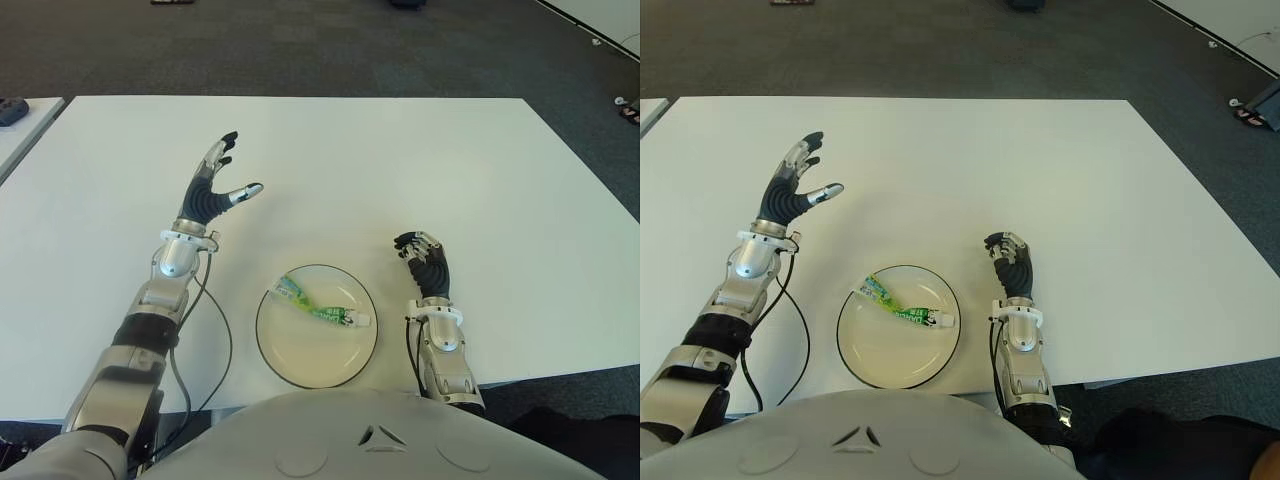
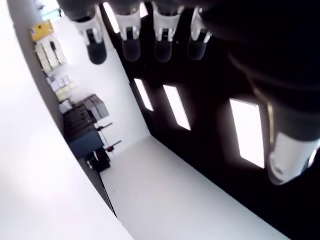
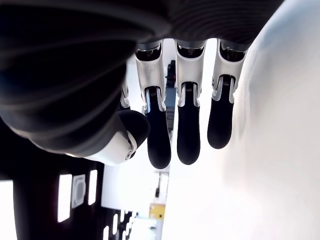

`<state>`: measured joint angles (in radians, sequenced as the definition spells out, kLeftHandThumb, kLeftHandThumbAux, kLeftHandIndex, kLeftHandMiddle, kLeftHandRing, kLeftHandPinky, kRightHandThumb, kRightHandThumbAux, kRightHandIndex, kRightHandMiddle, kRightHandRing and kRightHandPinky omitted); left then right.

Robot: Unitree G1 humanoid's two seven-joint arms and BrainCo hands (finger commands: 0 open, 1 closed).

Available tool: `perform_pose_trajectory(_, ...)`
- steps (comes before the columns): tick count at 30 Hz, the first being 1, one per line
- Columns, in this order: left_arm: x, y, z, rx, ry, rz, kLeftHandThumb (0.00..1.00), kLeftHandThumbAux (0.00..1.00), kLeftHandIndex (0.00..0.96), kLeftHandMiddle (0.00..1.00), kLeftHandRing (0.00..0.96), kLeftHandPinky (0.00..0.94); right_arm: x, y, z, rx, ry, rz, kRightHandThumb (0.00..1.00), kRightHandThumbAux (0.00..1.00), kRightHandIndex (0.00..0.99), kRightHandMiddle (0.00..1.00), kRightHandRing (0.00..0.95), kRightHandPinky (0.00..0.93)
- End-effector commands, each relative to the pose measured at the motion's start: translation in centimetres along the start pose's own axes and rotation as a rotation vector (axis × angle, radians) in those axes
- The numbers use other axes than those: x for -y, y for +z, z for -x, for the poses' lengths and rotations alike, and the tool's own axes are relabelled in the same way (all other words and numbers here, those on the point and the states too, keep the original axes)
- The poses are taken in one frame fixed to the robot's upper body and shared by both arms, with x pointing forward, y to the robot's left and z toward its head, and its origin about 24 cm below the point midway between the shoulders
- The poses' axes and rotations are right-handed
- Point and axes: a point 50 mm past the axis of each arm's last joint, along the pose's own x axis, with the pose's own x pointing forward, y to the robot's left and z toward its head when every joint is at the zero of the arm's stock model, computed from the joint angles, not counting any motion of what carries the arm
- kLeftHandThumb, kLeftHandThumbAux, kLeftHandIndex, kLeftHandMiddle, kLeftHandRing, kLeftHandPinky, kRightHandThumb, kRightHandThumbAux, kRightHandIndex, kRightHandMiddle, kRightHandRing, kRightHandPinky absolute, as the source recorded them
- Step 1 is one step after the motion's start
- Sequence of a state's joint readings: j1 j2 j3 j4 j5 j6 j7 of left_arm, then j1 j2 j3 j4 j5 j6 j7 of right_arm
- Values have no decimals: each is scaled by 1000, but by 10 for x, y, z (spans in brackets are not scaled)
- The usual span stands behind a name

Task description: Put the toothpaste on the table into the plate.

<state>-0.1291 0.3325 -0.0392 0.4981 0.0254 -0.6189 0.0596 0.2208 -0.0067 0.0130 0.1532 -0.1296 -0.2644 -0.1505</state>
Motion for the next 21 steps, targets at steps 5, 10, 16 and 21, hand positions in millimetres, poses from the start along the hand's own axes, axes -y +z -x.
perform_pose_trajectory(5,-4,-18,11,-103,141,112,7,713,194,191,183,231,-1,1,-1,2,3,-11,699,728,427,462,430,430)
perform_pose_trajectory(10,3,-24,23,-123,195,142,15,746,275,295,285,322,-1,2,-1,3,4,-11,700,727,429,466,434,434)
perform_pose_trajectory(16,9,-25,28,-139,232,154,23,793,337,373,367,404,-1,2,-2,6,8,-8,700,727,429,470,441,441)
perform_pose_trajectory(21,13,-26,32,-154,264,146,6,833,411,434,426,456,-1,2,-3,4,10,-2,699,728,428,474,441,432)
